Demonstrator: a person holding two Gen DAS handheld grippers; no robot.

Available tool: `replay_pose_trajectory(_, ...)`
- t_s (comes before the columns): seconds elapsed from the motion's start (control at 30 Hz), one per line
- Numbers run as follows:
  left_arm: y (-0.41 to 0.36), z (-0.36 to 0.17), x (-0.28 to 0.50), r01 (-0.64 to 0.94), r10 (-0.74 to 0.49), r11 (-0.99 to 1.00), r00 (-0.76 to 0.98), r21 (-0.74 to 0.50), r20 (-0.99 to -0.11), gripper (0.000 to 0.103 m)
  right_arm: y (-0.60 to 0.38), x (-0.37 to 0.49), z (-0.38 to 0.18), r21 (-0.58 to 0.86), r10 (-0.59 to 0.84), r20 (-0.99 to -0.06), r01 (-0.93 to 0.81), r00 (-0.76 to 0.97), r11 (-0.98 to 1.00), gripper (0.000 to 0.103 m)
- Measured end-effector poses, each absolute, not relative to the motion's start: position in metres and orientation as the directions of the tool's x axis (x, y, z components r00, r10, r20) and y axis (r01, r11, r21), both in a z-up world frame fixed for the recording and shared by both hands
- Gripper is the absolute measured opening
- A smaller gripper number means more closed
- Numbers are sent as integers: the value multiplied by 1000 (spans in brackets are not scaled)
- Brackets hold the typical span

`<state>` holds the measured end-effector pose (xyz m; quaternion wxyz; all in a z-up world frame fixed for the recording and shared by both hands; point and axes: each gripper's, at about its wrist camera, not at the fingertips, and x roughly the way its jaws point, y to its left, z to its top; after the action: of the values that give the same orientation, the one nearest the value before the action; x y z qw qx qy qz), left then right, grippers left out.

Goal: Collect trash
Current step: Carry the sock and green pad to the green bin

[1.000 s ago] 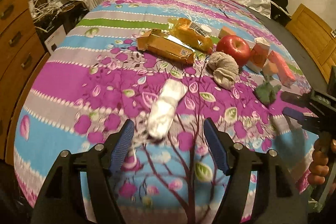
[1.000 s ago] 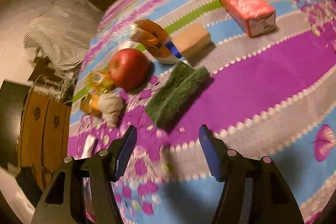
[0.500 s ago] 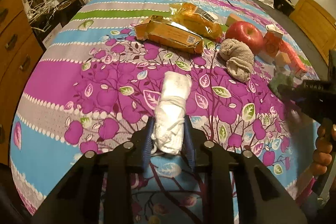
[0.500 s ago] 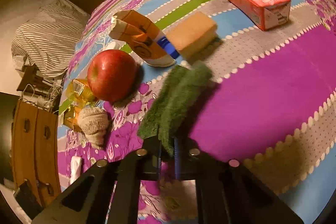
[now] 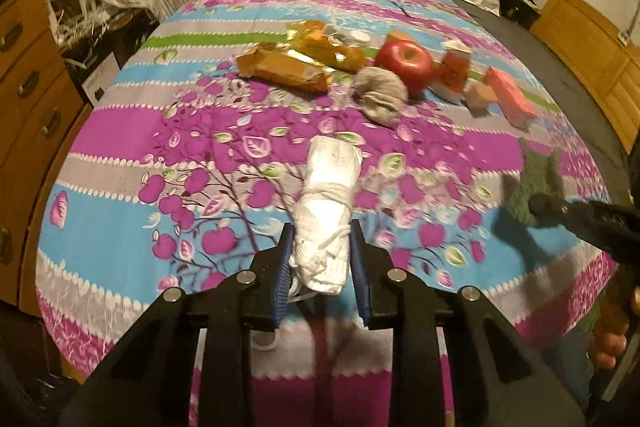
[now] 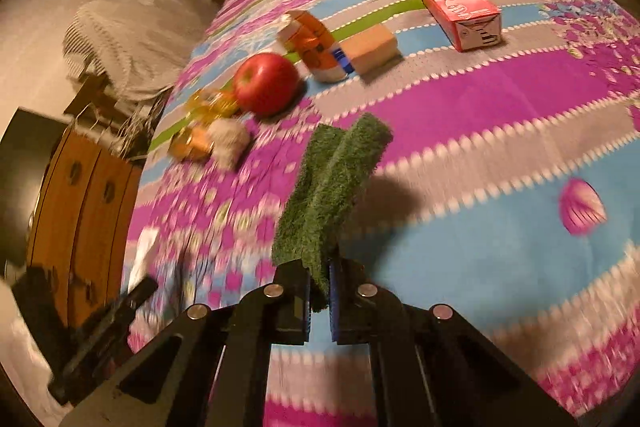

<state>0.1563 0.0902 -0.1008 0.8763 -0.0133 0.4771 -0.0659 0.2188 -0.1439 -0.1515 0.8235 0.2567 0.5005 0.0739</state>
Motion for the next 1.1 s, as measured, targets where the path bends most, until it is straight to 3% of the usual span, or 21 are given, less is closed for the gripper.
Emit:
replay_pose_trajectory(0.23,38,-78,129,215,-151,976,563,-32,-813,25,-171,147,-128,519,394,-765,126,509,845,8)
replay_pose_trajectory(0.57,-59,-40,108,421,-266,907,588,8,-764,25,-246,77,-85,521,311,-726,195,613,831,8)
replay_pose_trajectory(0.77,-132,-18,92,547,-350,836,587,40,-730,25,-311,24,-55,513,218,-702,268,678,816,8)
replay_pose_trajectory(1.1,-262,-1,48,746,-496,662,512,76,-701,25,-411,-89,-12,360,-75,-713,456,697,814,8)
